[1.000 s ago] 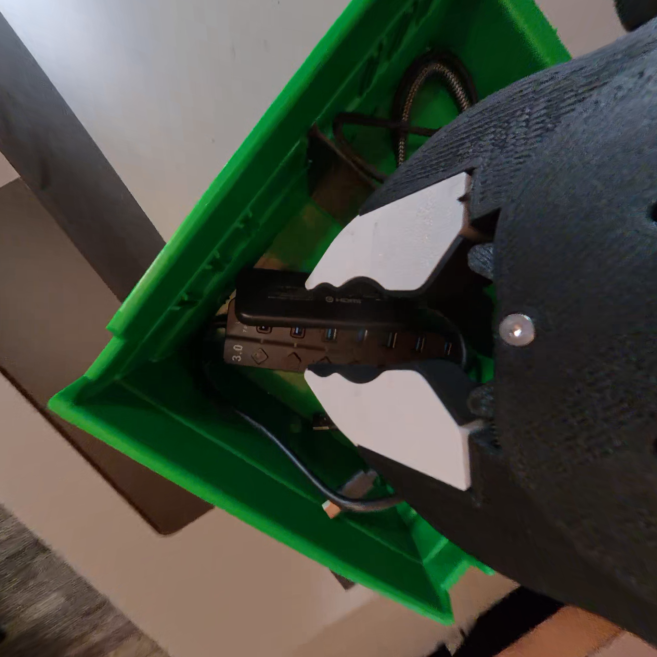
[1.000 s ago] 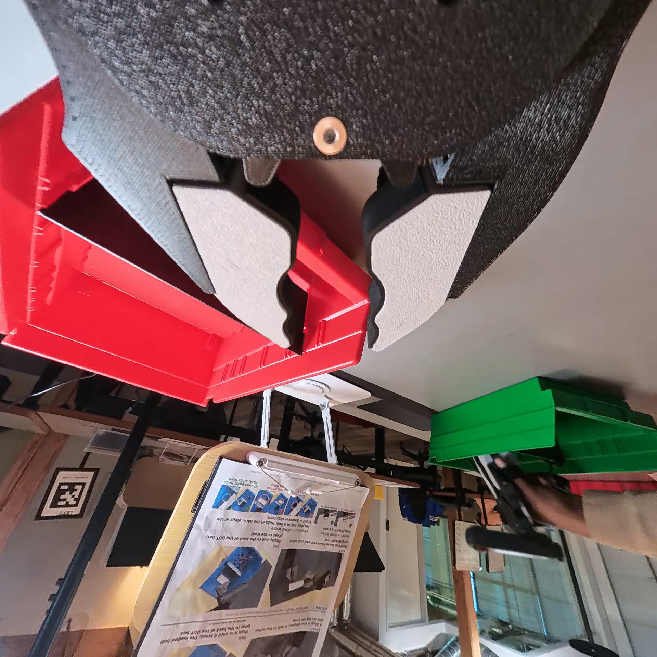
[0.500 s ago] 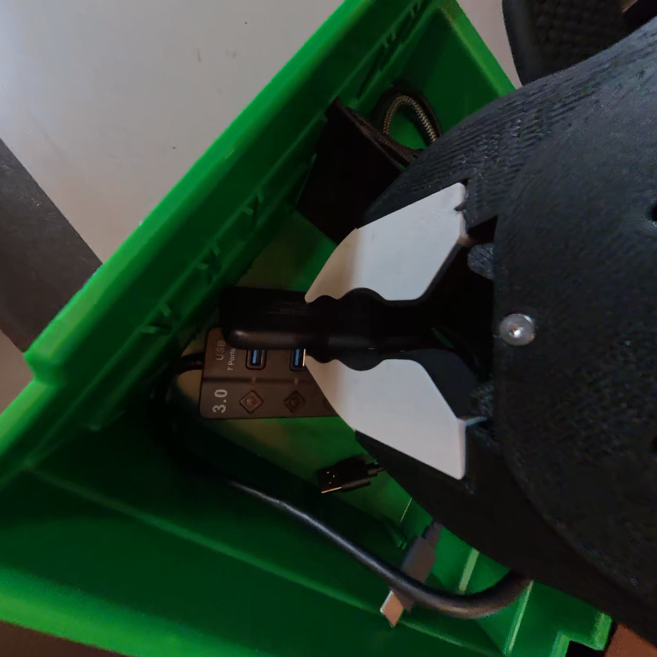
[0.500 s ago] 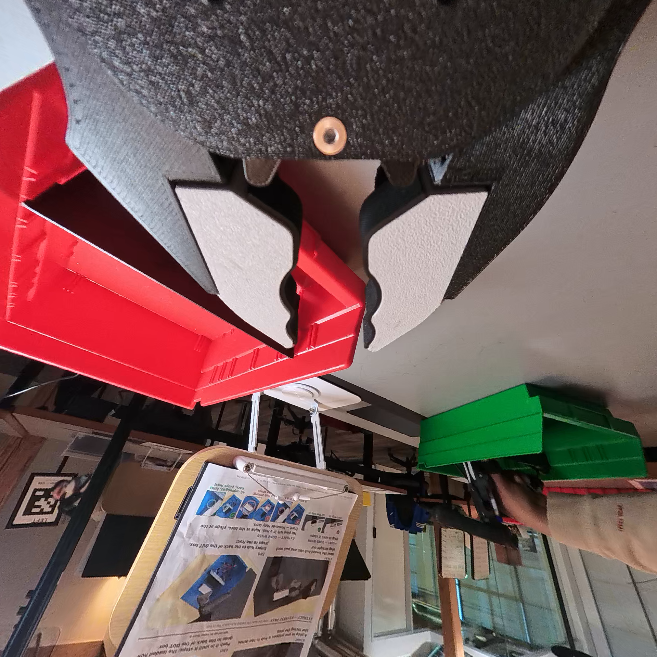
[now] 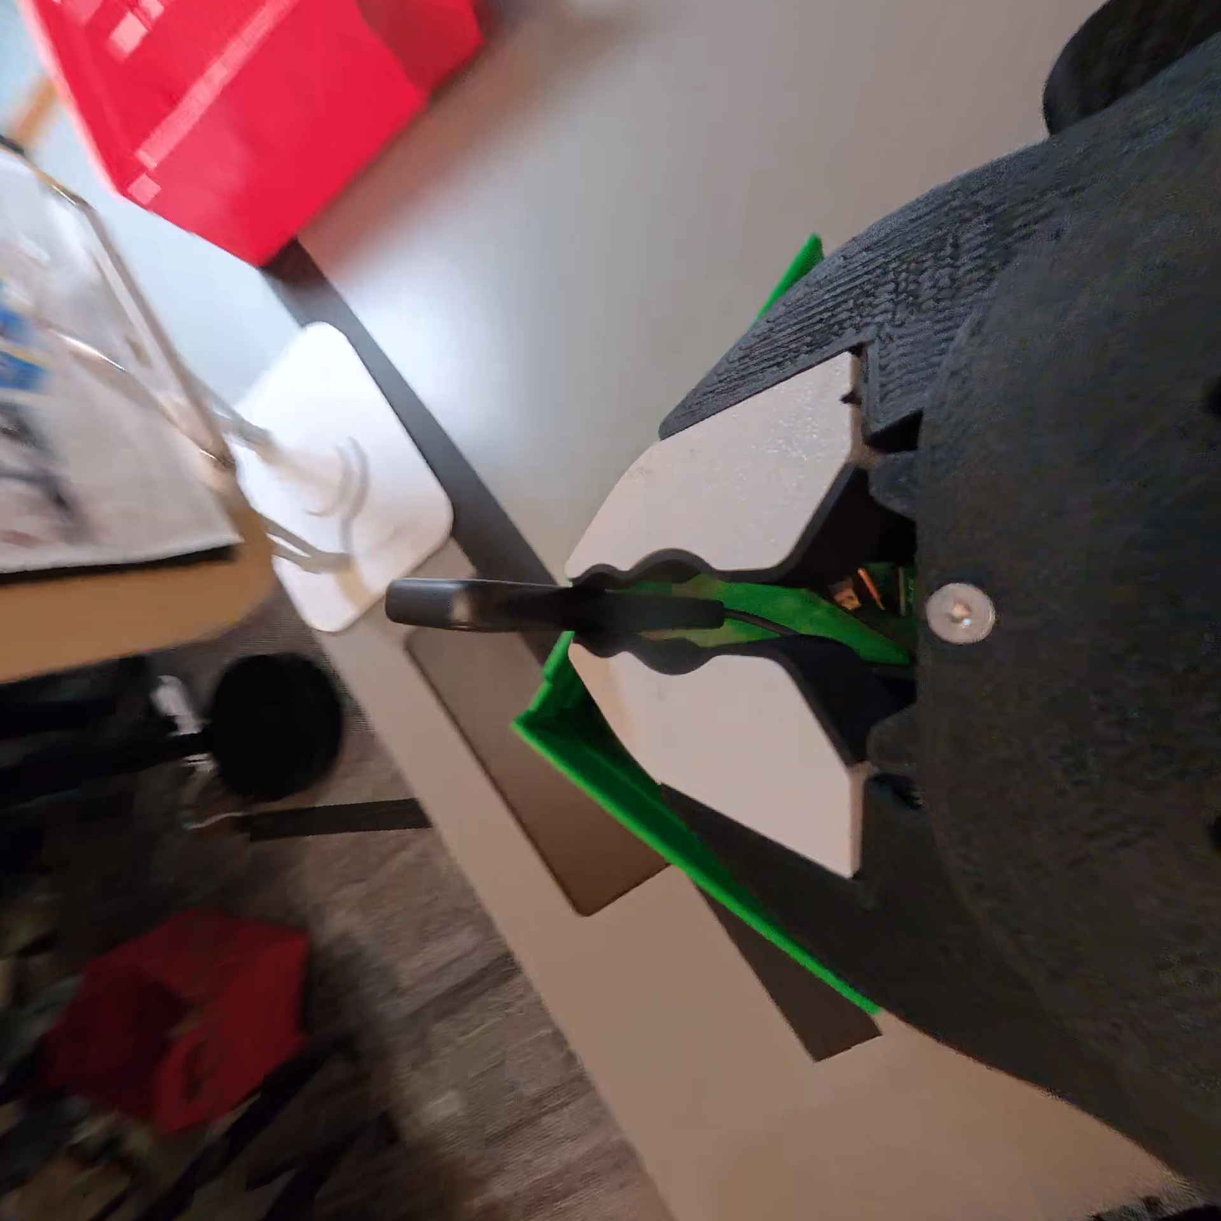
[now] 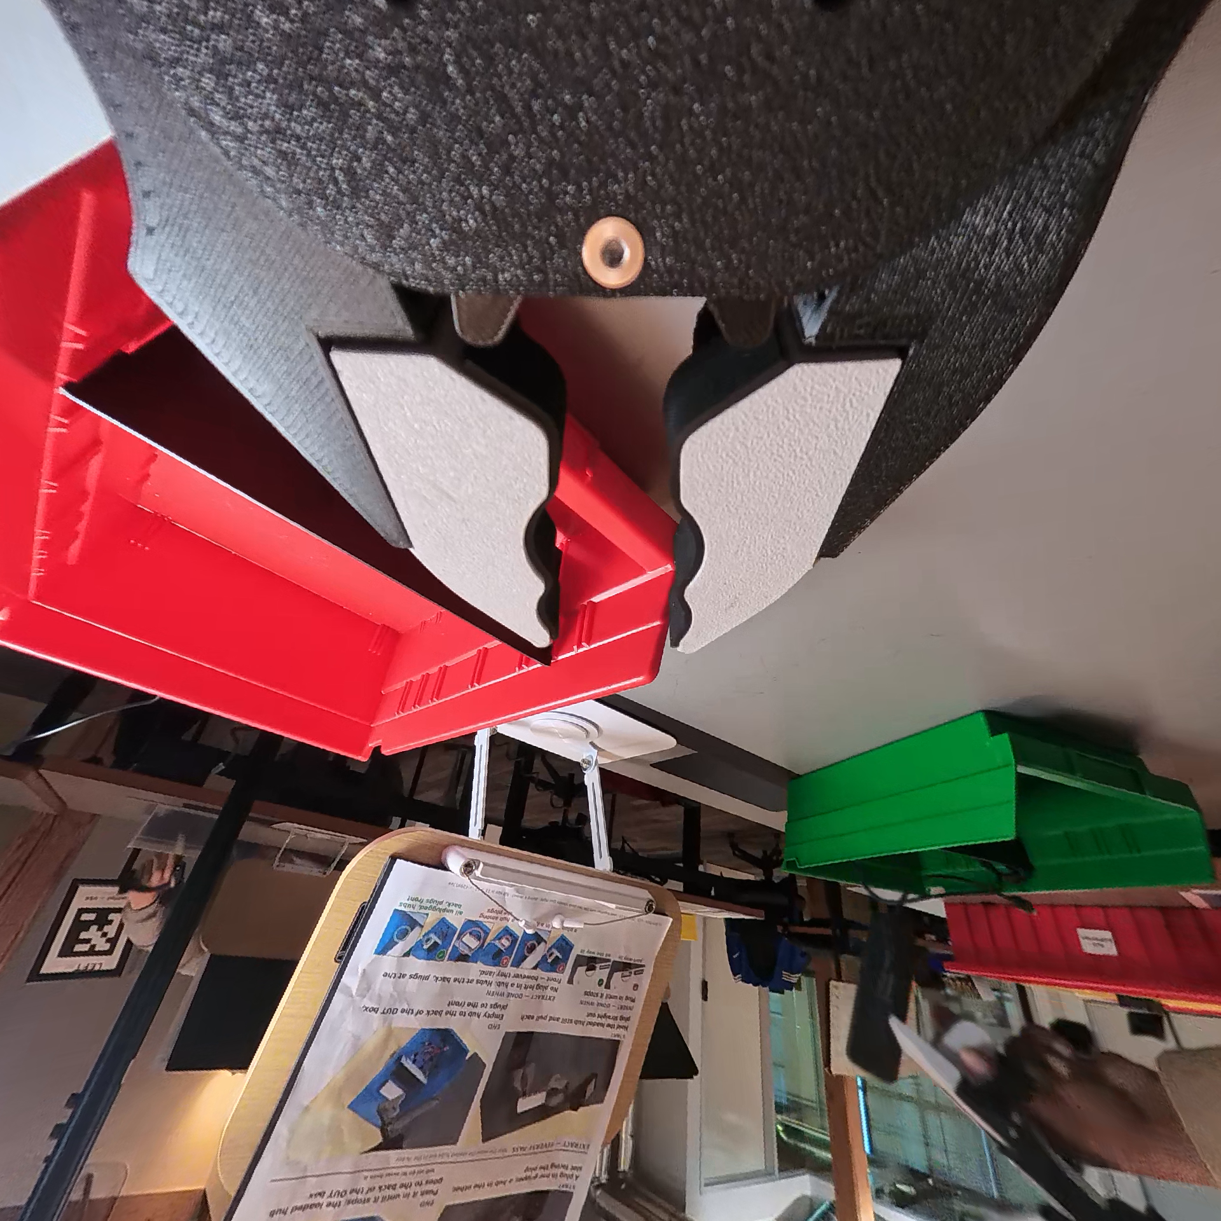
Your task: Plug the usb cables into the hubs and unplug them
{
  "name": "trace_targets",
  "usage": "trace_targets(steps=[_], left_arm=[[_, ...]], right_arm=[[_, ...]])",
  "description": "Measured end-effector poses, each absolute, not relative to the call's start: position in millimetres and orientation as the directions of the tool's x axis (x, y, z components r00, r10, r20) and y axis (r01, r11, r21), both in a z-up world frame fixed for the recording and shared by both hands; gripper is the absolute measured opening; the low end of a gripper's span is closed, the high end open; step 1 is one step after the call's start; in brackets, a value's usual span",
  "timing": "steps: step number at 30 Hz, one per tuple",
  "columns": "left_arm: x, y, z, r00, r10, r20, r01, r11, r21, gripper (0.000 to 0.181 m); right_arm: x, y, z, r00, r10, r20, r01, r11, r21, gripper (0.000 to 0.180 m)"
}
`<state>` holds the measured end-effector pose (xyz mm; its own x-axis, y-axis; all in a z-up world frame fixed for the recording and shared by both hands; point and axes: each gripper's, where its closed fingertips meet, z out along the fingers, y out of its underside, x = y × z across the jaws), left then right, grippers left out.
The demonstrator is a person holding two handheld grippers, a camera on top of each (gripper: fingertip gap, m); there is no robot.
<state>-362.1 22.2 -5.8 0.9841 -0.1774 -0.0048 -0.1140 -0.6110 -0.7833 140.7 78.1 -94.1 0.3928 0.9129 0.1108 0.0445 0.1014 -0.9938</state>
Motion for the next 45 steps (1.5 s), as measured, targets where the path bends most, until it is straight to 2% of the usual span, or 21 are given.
trace_targets(steps=[1, 6, 10, 15, 18, 22, 31, 37, 38, 40, 42, 45], left_arm=[[-356.2, 19.3, 9.5, 0.982, -0.188, -0.010, -0.116, -0.565, -0.817, 0.012], [-303.3, -3.6, 73.8, 0.944, -0.329, -0.023, -0.133, -0.316, -0.940, 0.012], [-236.6, -31.8, 112.9, 0.859, -0.509, -0.049, -0.115, -0.098, -0.989, 0.012], [-162.5, -59.5, 137.3, 0.743, -0.652, -0.151, -0.114, 0.099, -0.988, 0.013], [-142.8, -64.2, 143.4, 0.725, -0.657, -0.206, -0.110, 0.185, -0.977, 0.013], [-139.2, -72.7, 160.0, 0.719, -0.670, -0.186, -0.011, 0.257, -0.966, 0.012], [-92.3, -97.2, 162.8, 0.597, -0.789, -0.146, 0.138, 0.280, -0.950, 0.012], [-45.3, -100.9, 136.0, 0.415, -0.908, -0.057, 0.363, 0.222, -0.905, 0.012], [-39.0, -98.8, 129.6, 0.390, -0.920, -0.044, 0.386, 0.206, -0.899, 0.012], [-31.1, -92.5, 116.9, 0.368, -0.930, -0.025, 0.413, 0.187, -0.891, 0.012], [-31.8, -86.6, 108.3, 0.337, -0.941, 0.012, 0.442, 0.147, -0.885, 0.012], [-39.3, -75.5, 90.0, 0.358, -0.933, 0.044, 0.361, 0.094, -0.928, 0.013]], right_arm=[[140.2, 77.7, -93.8, 0.390, 0.914, 0.107, 0.040, 0.099, -0.994, 0.031], [128.0, 70.4, -90.2, 0.352, 0.929, 0.112, 0.038, 0.105, -0.994, 0.031], [102.6, 45.4, -64.6, 0.245, 0.964, 0.102, -0.006, 0.107, -0.994, 0.033], [55.0, -2.6, -10.8, 0.070, 0.983, 0.170, -0.078, 0.175, -0.981, 0.036], [29.4, -28.4, 21.8, 0.001, 0.972, 0.236, -0.129, 0.235, -0.964, 0.036], [7.1, -48.8, 41.6, -0.059, 0.961, 0.271, -0.164, 0.259, -0.952, 0.037], [-9.0, -64.4, 54.5, -0.119, 0.968, 0.219, -0.219, 0.190, -0.957, 0.040], [-22.9, -84.8, 61.2, -0.191, 0.970, 0.150, -0.238, 0.103, -0.966, 0.046], [-25.5, -85.5, 60.4, -0.188, 0.971, 0.149, -0.234, 0.103, -0.967, 0.044], [-25.6, -86.0, 59.9, -0.194, 0.971, 0.141, -0.240, 0.093, -0.966, 0.017], [-24.6, -80.6, 55.5, -0.197, 0.971, 0.133, -0.209, 0.091, -0.974, 0.014], [-21.2, -65.7, 45.4, -0.175, 0.971, 0.164, -0.087, 0.151, -0.985, 0.012]])
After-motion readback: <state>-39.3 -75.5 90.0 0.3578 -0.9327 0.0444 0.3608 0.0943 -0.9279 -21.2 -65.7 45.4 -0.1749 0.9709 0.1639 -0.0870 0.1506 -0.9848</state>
